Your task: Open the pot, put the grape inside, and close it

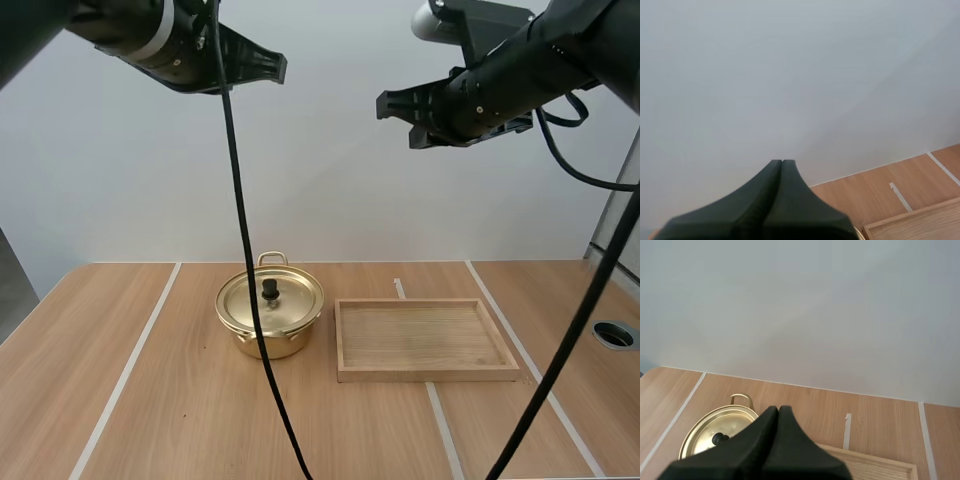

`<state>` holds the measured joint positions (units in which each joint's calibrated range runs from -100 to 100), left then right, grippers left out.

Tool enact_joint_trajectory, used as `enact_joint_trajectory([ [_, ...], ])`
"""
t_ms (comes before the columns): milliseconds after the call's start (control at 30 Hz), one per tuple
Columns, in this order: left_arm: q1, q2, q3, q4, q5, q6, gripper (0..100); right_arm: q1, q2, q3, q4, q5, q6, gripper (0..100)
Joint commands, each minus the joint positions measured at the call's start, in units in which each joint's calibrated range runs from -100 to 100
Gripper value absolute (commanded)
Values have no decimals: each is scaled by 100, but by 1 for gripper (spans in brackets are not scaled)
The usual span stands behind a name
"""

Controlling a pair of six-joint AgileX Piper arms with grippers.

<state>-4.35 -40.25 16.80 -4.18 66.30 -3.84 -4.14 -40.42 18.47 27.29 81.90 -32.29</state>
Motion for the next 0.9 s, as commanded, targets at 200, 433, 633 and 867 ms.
enact_joint_trajectory([
  [200,-5,-1138,1856,222,-1357,-432,0,-27,-1090,1489,137,-1058,-84,0],
  [433,-5,-2382,3072,753,-1925,-729,0,-27,-2171,2814,117,-1517,-477,0],
  [633,-5,-3439,3717,1172,-1907,-920,0,-27,-3106,3299,117,-1517,-497,0],
  [867,-5,-4640,4527,1230,-1871,-1193,0,-27,-3897,3918,48,-1501,-497,0],
])
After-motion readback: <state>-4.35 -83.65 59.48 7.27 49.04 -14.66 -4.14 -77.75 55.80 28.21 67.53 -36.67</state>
